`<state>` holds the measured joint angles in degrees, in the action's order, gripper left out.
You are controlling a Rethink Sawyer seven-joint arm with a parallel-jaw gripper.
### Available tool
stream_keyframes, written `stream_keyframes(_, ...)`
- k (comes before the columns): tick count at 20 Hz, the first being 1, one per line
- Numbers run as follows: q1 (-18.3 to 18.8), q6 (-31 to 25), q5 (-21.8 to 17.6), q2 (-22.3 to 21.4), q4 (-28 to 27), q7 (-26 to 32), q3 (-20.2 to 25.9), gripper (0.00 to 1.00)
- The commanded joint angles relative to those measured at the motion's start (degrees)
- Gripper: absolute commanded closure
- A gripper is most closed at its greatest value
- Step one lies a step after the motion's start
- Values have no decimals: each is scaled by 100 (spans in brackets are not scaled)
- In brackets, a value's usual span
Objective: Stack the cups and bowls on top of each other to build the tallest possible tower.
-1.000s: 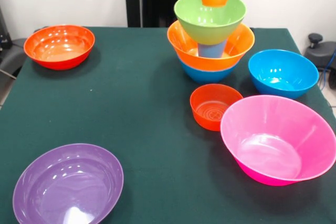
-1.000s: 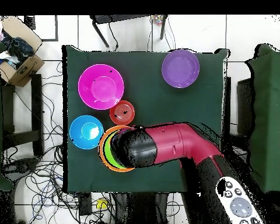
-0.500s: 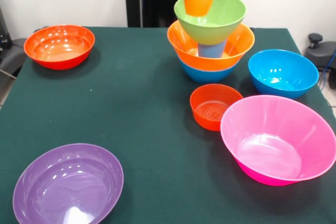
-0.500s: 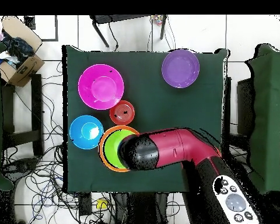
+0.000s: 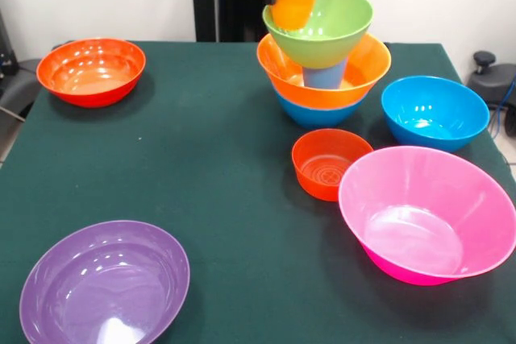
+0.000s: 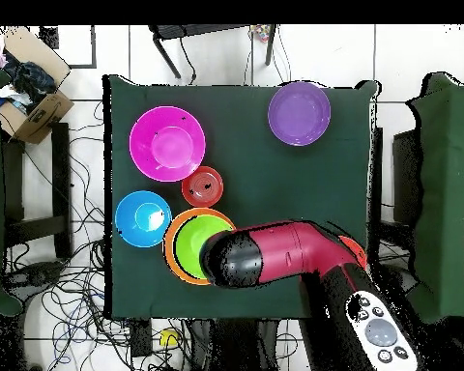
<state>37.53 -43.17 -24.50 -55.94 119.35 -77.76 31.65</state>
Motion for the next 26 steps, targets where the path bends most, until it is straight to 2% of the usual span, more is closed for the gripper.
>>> stream_keyframes(1, -296, 108, 207, -220, 709, -831, -210, 100)
stream_keyframes(4, -297, 14, 409, -407, 855, -763, -153, 100)
stream_keyframes(9, -380, 198, 405, -328, 875, -775, -166, 100)
stream_keyframes(15, -539, 449, 254, 5, 623, -856, -250, 100)
stream_keyframes(19, -498, 629, 202, 42, 648, -797, -270, 100)
stream_keyframes(22, -536, 848, 38, 225, 606, -885, -398, 100)
stream_keyframes(26, -628, 749, 104, 322, 395, -802, -396, 100)
